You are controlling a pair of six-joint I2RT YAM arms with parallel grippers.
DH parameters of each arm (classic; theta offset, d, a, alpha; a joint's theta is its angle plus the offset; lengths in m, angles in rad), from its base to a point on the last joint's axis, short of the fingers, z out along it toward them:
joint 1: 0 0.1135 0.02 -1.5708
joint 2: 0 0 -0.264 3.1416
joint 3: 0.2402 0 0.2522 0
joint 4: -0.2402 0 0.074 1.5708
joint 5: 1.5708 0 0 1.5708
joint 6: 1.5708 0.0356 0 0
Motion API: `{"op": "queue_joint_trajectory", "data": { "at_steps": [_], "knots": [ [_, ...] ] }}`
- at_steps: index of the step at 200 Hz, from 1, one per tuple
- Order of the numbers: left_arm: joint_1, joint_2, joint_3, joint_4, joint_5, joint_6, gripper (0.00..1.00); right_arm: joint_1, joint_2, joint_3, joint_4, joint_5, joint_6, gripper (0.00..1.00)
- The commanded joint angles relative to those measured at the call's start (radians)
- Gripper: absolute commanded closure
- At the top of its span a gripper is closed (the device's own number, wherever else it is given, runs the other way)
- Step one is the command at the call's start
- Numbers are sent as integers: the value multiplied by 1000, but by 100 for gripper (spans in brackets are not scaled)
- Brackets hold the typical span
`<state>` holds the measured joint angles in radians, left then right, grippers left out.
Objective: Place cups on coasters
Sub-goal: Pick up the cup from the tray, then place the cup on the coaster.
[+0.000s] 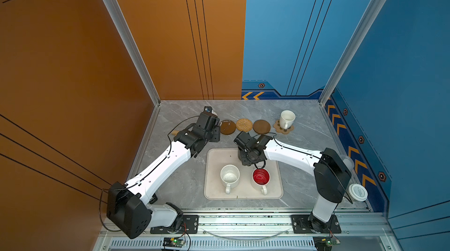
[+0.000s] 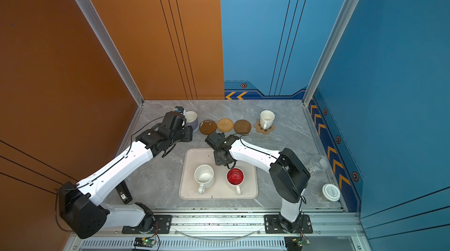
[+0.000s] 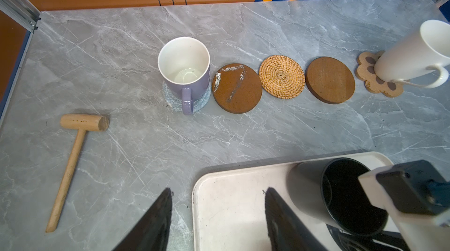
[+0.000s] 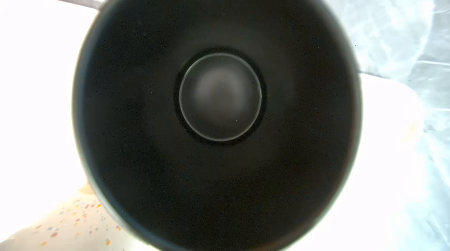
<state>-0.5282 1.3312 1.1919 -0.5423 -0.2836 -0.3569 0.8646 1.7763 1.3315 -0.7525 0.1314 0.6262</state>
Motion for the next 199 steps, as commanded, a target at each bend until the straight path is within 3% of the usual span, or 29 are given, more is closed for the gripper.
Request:
{"op": "queue_joint_trajectory", "data": {
  "at_steps": [1, 94, 199],
  "knots": [
    [11, -16, -14, -1, -2, 3, 38, -16, -65, 15, 13, 57, -11, 100],
    [15, -22, -21, -1, -9, 1, 38, -154, -89, 98, 13, 89, -84, 100],
    [17, 14, 9, 1, -7, -4, 38, -376, 48, 262, 49, 63, -185, 100]
  ]
}}
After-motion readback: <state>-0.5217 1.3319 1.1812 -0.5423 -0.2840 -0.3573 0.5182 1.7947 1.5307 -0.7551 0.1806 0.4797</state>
